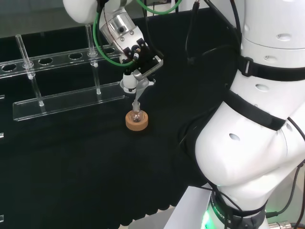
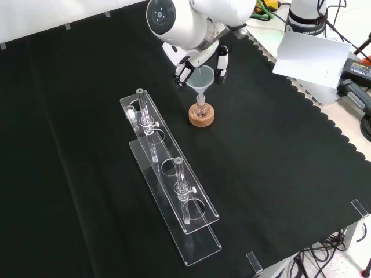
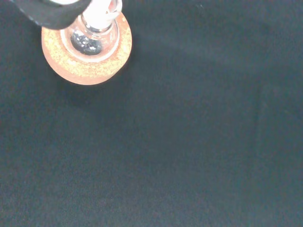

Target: Place the funnel on the round-bottom flask.

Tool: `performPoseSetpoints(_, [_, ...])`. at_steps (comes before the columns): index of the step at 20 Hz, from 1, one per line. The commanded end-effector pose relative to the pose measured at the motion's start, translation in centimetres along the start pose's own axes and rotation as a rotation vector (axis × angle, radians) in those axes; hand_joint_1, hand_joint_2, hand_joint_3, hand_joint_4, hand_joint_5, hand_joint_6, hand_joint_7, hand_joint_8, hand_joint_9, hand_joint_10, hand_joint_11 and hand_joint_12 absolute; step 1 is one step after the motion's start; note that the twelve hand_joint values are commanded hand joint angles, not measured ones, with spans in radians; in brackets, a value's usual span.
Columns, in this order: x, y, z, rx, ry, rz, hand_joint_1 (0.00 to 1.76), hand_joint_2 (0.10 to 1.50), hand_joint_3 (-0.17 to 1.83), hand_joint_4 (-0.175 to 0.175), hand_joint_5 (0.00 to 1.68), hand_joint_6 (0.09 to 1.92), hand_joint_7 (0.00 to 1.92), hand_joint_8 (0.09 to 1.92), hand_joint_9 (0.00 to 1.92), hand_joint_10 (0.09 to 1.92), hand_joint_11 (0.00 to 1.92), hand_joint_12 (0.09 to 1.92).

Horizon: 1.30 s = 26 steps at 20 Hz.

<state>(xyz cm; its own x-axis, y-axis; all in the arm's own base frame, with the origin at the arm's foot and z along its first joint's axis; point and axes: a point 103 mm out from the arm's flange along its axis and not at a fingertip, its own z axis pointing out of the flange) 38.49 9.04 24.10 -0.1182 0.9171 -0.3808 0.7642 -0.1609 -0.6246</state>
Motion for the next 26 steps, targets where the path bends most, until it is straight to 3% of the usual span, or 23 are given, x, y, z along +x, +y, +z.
performPoseSetpoints(1, [-0.01,0.24,0.35,0.003,0.000,-0.007,0.82,1.06,-0.17,-0.023,0.55,0.60,0.73,0.66,0.99,0.42,0.65,1.21])
performPoseSetpoints(14, [0.10,0.79,1.02,0.026,0.009,-0.008,0.80,1.06,-0.17,-0.026,0.51,0.58,0.68,0.67,0.94,0.43,0.63,1.22])
performPoseSetpoints(26, [0.73,0.80,0.86,0.058,0.015,-0.020,0.76,1.04,-0.17,-0.033,0.43,0.42,0.41,0.72,0.72,0.54,0.54,1.26])
